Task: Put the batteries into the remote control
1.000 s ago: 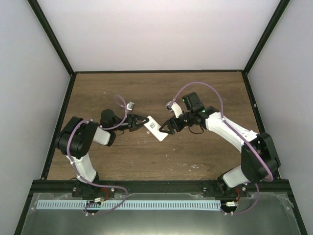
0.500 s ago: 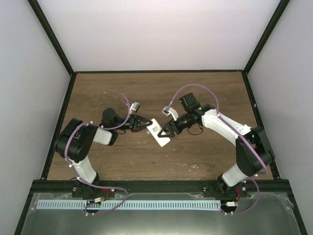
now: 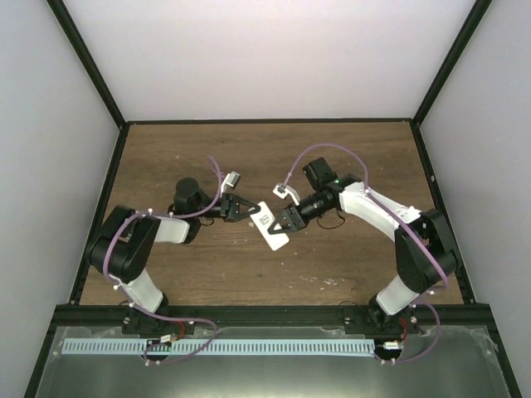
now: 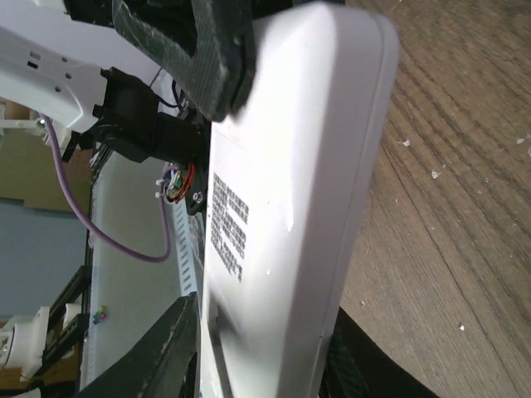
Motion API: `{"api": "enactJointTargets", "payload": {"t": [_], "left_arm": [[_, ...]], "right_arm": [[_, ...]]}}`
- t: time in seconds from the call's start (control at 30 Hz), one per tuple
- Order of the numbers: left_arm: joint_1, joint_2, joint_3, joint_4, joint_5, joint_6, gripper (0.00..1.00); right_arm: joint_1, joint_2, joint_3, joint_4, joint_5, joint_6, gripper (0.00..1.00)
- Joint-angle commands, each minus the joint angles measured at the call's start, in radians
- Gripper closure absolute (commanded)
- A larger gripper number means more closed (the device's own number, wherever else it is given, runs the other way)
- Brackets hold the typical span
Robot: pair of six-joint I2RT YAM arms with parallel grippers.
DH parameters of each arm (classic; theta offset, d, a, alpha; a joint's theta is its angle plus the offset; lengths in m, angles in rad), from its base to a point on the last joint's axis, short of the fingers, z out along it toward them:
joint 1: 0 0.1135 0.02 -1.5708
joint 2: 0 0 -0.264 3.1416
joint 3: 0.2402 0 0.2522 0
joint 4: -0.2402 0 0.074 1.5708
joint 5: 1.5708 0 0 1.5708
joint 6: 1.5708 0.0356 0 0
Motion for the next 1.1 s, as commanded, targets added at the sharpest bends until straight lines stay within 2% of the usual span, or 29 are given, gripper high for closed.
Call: {"api": "enactJointTargets", "payload": {"t": [0.0,0.17,0.3,0.37,0.5,0.7,0.83,1.07], "left_arm": [[-0.004,-0.049,0.041,-0.114,0.001,0.115,1.00],[-0.004,-0.083,0.065,-0.256,-0.008,0.213,1.00],[-0.004,-0.089,0.070,-0.266,-0.008,0.215,1.00],[-0.004,-0.093,0.071,-0.268,-0.012,0.215,0.92],[-0.004,-0.117,0.076,-0.330,-0.031,0.261,0.60],[0.032,-0.192,0.099,-0.584,-0.103,0.413,0.27],[0.120,-0.264,0.066,-0.728,-0.216,0.497,0.17],[0.189,-0.402,0.068,-0.993,-0.439,0.624,0.16]], "right_arm": [[0.004,0.013,0.046,-0.023,-0.053,-0.023,0.72],[0.006,0.022,0.057,-0.028,-0.056,-0.029,0.81],[0.006,0.019,0.063,-0.028,-0.048,-0.031,0.88],[0.006,0.014,0.065,-0.025,-0.037,-0.032,0.91],[0.006,-0.003,0.066,-0.022,-0.006,-0.032,0.97],[0.003,-0.023,0.046,0.003,0.090,-0.003,0.99],[-0.006,-0.024,0.023,0.028,0.238,0.060,0.99],[-0.010,-0.016,0.040,0.044,0.527,0.158,0.99]]}}
